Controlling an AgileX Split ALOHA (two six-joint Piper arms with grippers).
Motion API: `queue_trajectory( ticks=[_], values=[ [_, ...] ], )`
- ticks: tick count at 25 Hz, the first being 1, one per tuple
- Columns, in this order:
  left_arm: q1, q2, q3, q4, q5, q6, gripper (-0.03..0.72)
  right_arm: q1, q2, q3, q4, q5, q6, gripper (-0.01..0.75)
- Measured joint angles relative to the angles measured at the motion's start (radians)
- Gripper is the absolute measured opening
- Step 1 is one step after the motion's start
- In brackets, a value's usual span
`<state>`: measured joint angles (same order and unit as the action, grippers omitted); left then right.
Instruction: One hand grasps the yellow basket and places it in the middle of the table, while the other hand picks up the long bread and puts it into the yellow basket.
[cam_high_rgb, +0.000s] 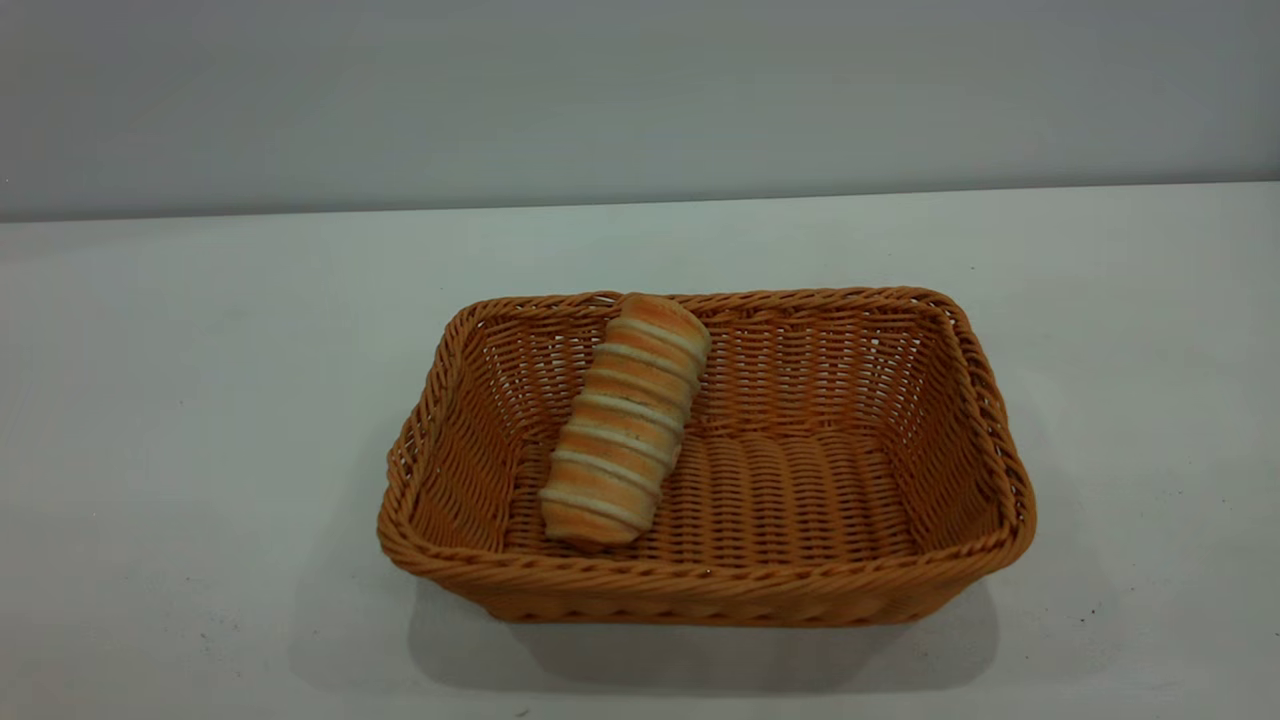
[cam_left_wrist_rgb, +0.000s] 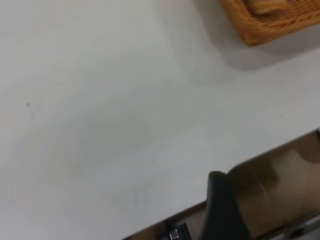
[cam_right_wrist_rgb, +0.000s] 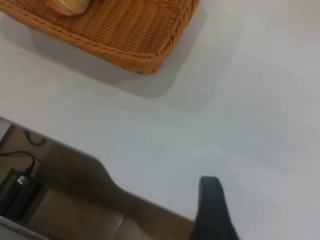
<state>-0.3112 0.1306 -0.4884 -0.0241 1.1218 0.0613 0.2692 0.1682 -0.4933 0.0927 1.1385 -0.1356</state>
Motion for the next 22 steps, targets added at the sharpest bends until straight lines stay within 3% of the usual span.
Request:
queue_trajectory(
  ticks=[22],
  values=[
    [0.0,-0.004,0.001,0.038,0.004,-0.053,0.545,0.0,0.0,0.0,0.0,0.001,0.0,0.525]
  ],
)
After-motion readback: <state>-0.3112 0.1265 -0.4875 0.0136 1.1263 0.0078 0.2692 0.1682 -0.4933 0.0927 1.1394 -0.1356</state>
